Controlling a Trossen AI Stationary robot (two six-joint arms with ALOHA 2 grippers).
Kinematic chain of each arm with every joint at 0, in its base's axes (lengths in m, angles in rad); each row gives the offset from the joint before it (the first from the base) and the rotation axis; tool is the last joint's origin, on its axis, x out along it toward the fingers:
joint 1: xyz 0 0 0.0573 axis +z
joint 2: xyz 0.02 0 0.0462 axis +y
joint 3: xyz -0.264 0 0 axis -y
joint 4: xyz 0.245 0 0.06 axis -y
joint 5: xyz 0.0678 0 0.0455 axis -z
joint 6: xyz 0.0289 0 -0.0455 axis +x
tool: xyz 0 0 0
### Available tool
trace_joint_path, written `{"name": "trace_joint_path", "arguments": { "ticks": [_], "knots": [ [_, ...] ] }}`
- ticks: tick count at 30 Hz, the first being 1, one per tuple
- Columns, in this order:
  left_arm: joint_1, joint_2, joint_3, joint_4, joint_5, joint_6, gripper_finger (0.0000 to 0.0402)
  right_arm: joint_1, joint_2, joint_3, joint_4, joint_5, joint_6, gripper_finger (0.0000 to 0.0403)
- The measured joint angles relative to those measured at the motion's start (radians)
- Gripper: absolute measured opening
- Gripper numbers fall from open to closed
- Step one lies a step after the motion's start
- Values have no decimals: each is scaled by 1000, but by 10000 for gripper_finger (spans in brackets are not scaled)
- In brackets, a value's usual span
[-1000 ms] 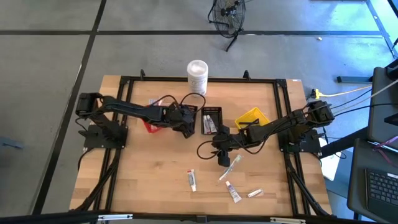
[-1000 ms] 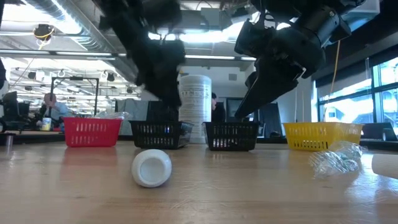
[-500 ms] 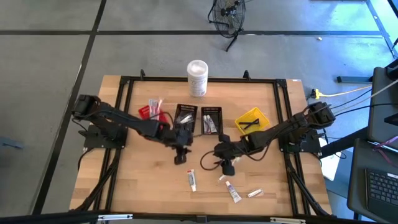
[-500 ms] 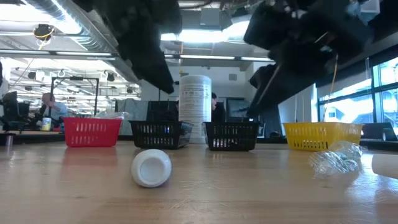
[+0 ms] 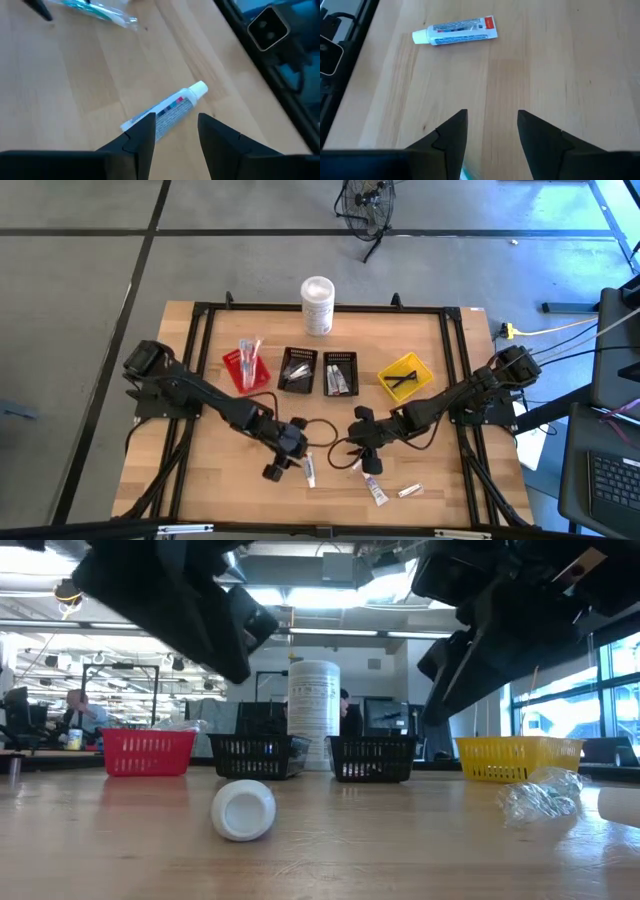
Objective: Pick & Place Travel size toiletries
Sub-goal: Put the white toothpaste into the right black bin
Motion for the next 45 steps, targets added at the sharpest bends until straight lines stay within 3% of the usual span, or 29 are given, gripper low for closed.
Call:
{"name": "trace_joint_path", "arguments": {
  "ticks": [9,25,35,45],
  "knots": [
    [-7,112,0,181,-5,114,175,0,0,0,0,1,8,180],
    [-18,251,41,191,18,331,226,0,0,0,11,3,52,152],
    [6,273,42,179,34,274,221,0,0,0,19,9,48,136],
    [27,275,42,177,40,150,143,1,14,0,57,65,48,130]
  ]
}}
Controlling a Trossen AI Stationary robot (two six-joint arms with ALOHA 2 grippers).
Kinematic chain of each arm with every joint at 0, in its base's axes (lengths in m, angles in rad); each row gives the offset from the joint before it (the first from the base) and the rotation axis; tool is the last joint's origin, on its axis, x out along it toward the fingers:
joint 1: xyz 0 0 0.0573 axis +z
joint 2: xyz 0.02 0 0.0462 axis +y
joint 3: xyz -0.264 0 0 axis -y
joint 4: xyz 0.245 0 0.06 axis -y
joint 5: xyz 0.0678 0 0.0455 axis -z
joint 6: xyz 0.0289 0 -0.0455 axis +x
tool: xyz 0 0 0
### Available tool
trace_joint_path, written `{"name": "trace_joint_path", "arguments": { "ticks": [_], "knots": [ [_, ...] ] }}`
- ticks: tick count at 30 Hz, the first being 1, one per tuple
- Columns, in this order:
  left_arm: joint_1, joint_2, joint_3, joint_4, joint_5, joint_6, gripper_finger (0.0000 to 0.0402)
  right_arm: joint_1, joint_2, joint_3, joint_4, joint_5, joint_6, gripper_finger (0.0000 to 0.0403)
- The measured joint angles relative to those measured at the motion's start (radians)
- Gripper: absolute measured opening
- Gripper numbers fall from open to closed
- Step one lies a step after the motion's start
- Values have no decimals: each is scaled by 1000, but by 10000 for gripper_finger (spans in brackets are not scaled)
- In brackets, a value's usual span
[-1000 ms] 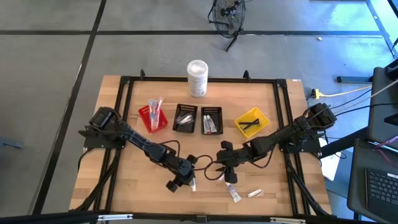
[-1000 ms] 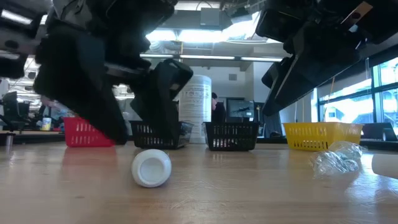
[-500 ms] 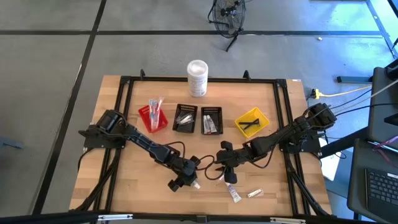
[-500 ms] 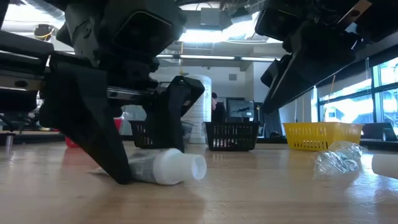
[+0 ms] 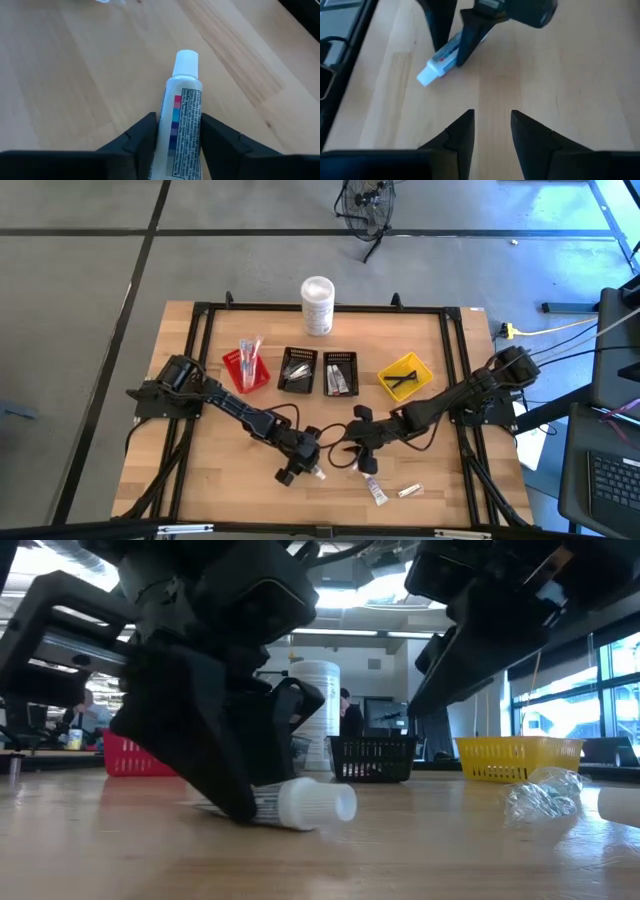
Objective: Pick & Place Travel size toiletries
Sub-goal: Put the white toothpaste into the right black bin
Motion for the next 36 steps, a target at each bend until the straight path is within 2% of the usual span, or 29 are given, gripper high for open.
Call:
{"name": "trace_joint_path", "arguments": {
  "ticks": [7,11,16,21,30,36],
  "knots": [
    [3,0,-2,26,-87,-112,110,14,74,0,83,25,-52,175],
    [7,4,-4,62,-154,-134,104,21,121,0,107,33,-98,202],
    [21,5,-5,86,-252,-159,104,23,153,0,138,32,-102,215],
    [49,5,-5,84,-273,-213,104,23,156,0,138,37,-102,207],
    [77,3,-4,124,-267,-246,104,22,156,0,132,118,-104,178],
    [81,3,-4,124,-264,-265,104,22,156,0,132,118,-104,149]
  ]
}}
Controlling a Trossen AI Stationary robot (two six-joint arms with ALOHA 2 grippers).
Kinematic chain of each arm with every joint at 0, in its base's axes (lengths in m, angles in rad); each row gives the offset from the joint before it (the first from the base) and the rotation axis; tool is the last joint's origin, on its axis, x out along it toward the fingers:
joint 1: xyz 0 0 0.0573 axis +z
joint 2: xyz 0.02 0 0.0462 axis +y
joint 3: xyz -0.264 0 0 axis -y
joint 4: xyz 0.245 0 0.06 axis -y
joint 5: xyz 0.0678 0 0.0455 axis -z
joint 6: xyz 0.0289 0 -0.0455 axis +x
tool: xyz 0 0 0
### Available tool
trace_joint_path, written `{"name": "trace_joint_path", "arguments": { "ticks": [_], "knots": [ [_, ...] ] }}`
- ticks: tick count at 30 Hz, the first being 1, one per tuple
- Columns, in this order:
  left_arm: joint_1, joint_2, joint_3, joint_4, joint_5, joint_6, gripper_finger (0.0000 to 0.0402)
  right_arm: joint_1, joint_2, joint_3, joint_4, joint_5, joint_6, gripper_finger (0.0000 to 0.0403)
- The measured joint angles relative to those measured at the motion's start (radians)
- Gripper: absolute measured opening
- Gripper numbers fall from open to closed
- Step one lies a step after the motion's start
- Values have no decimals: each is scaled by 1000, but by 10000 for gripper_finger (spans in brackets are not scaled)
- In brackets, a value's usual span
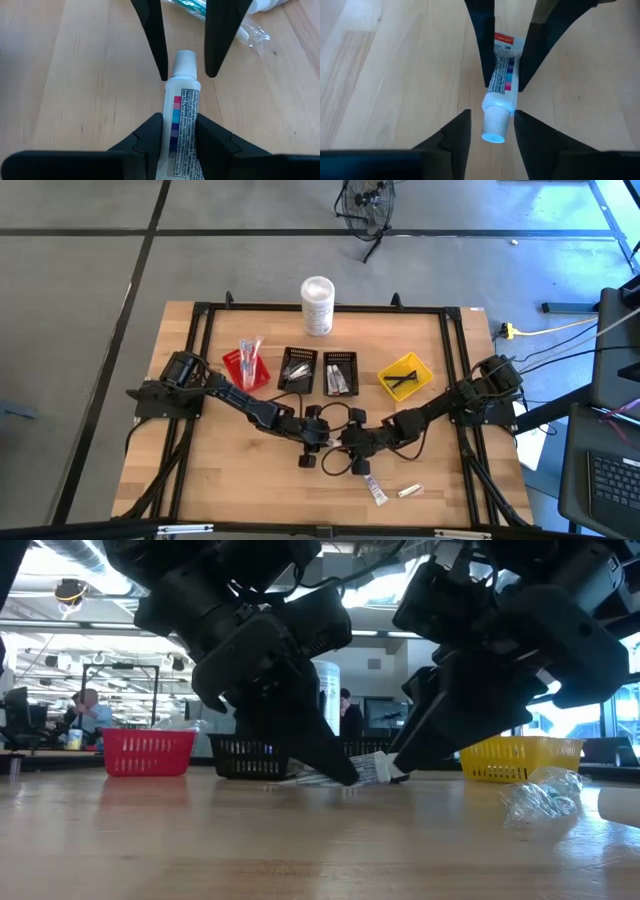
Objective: Pick & Place Travel size toiletries
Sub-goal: Put the white toothpaste into the right black bin
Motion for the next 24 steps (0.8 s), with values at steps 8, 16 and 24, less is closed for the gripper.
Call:
{"name": "trace_joint_path", "arguments": {
  "ticks": [8,16,24],
  "knots": [
    [0,0,0,0,5,-61,104,0,0,0,-4,17,2,82],
    [0,0,0,3,5,-62,104,0,0,0,-3,18,2,69],
    [0,-2,2,14,1,-54,121,0,0,0,1,12,0,65]
  ]
}}
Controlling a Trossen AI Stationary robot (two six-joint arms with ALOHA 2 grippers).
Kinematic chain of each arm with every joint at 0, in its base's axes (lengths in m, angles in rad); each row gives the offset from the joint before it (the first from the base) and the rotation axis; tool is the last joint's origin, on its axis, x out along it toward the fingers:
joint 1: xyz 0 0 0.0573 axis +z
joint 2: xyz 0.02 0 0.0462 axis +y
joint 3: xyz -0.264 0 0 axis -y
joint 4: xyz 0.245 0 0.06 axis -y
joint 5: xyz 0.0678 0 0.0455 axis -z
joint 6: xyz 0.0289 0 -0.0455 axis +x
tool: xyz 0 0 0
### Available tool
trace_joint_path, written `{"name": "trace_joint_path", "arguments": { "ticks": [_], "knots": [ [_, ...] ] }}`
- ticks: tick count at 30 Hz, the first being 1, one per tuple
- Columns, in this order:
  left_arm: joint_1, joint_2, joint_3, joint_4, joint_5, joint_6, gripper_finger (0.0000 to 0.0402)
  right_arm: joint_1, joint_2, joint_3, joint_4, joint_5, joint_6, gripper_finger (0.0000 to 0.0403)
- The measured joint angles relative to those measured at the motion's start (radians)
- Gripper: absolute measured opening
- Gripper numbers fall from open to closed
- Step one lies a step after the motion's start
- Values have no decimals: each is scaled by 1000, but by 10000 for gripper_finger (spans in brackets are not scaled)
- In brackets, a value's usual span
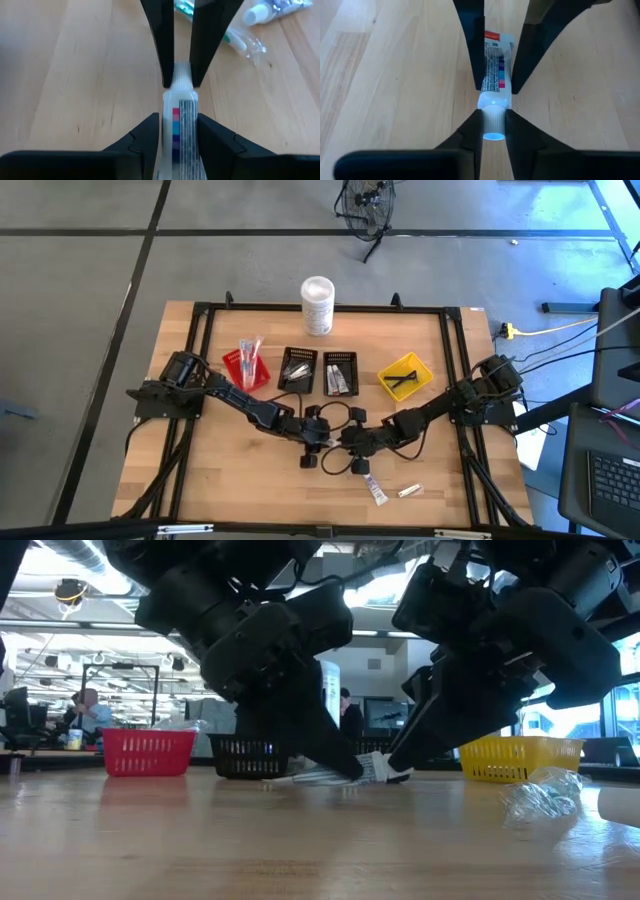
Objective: Pick & Place Travel size toiletries
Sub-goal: Put the white toothpaste into the right black bin
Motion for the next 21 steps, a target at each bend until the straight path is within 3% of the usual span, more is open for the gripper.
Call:
{"name": "trace_joint_path", "arguments": {
  "ticks": [8,11,16,21],
  "knots": [
    [0,-60,0,-33,-43,-63,155,0,-21,0,-40,-1,3,71],
    [1,-148,3,-164,-98,-66,157,-3,-48,0,-86,15,2,73],
    [-9,-305,2,-456,-286,-115,151,-16,-148,0,-153,88,-38,57],
    [-9,-434,1,-675,-397,-222,148,-53,-290,1,-289,263,-92,62]
  ]
}}
